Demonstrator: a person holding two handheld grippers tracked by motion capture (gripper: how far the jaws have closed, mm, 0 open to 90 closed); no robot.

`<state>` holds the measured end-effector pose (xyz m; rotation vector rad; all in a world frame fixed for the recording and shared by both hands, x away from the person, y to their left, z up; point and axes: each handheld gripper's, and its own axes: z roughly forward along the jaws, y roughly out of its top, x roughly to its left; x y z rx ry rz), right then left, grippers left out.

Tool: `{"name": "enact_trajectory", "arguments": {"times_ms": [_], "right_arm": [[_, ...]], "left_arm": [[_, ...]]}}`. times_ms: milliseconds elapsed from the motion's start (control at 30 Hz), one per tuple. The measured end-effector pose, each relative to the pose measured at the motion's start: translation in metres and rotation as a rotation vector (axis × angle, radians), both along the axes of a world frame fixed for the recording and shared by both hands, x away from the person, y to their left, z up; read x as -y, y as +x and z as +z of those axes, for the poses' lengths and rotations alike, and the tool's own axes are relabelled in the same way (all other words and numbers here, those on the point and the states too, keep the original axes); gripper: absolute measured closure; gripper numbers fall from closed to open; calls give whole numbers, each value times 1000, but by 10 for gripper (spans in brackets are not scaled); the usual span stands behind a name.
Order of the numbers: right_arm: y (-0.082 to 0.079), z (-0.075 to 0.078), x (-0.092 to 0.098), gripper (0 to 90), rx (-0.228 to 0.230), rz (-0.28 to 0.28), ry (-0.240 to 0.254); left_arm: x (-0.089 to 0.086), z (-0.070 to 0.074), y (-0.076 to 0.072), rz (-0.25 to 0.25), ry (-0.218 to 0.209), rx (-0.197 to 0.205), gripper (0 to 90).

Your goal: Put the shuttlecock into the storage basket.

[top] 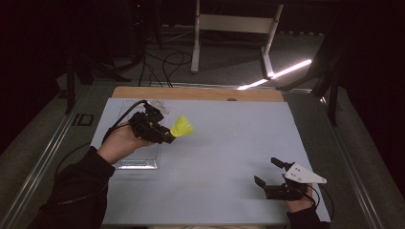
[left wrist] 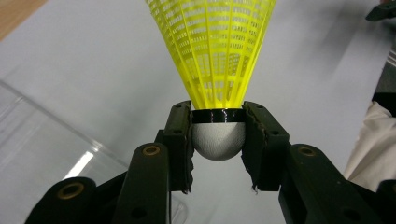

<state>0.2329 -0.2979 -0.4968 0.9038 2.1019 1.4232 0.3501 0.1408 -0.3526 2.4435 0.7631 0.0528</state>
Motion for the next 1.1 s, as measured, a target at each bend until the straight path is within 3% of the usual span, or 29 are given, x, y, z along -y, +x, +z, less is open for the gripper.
{"name": "enact_trajectory", "arguments": {"times_ms": [367, 700, 1100], "right_arm": [[0, 0, 0, 83, 1, 3, -3], [1, -1, -1, 83, -2, 5, -5], [2, -1, -2, 83, -7, 8, -6]], "left_arm": [[-34, 6, -2, 79, 8, 23, 657], [-64, 5, -5, 150, 12, 15, 657], [-102, 5, -16, 245, -7, 26, 657]]}}
